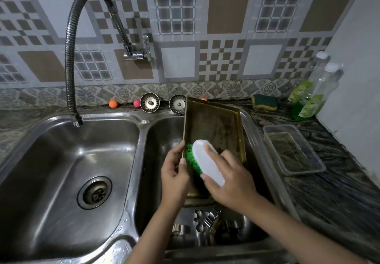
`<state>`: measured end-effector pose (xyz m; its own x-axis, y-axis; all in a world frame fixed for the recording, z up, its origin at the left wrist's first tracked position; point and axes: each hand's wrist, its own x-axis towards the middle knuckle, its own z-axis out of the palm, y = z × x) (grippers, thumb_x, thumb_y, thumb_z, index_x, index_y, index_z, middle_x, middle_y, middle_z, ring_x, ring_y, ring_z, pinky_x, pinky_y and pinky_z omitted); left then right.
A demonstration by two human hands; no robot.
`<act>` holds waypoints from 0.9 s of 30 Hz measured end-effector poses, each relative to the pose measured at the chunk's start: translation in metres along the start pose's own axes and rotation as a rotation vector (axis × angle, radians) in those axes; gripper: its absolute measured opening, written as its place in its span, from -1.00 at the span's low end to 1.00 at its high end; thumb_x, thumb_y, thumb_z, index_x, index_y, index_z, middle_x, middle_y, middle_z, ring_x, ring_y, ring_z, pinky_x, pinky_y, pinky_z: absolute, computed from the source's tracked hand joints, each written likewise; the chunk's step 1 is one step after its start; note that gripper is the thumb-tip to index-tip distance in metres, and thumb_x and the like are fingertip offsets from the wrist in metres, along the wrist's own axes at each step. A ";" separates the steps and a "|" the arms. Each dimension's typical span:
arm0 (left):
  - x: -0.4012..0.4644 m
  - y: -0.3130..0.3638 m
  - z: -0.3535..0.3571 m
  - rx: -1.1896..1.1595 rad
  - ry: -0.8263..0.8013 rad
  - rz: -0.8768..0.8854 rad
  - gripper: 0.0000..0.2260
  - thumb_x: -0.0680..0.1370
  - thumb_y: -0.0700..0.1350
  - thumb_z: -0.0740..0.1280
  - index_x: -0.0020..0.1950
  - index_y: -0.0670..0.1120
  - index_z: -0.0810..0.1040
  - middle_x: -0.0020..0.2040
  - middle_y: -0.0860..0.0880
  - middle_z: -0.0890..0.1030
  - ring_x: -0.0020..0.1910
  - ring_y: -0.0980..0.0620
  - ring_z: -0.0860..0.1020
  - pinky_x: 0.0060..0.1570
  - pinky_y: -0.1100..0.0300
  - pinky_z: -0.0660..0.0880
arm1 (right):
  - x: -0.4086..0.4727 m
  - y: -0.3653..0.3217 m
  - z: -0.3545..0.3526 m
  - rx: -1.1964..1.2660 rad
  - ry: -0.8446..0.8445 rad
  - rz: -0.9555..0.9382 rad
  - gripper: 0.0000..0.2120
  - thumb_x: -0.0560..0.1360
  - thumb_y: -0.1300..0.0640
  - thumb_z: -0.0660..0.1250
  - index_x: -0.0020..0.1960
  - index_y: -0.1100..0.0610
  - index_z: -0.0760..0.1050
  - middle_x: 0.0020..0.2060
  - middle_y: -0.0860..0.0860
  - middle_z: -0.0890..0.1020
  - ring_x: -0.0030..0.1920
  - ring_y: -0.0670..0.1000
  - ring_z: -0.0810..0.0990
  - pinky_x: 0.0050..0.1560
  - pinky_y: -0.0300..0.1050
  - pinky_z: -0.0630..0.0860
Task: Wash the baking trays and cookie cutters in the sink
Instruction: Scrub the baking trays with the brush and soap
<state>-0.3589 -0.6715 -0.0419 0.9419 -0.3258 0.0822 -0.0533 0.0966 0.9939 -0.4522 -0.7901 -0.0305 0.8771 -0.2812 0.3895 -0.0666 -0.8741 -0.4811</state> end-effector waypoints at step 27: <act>-0.019 0.014 0.002 0.087 -0.067 0.108 -0.66 0.57 -0.36 0.19 0.24 -0.06 0.55 0.14 0.04 0.63 0.19 0.09 0.56 0.23 -0.13 0.48 | 0.050 0.056 -0.011 0.035 0.231 0.389 -0.28 0.48 0.00 0.38 0.53 0.08 0.14 0.23 0.10 0.32 0.10 0.06 0.47 -0.05 -0.30 0.37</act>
<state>-0.3781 -0.6658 -0.0293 0.9052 -0.3799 0.1905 -0.1841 0.0535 0.9815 -0.4174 -0.8578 -0.0293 0.6605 -0.6705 0.3379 -0.3508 -0.6735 -0.6507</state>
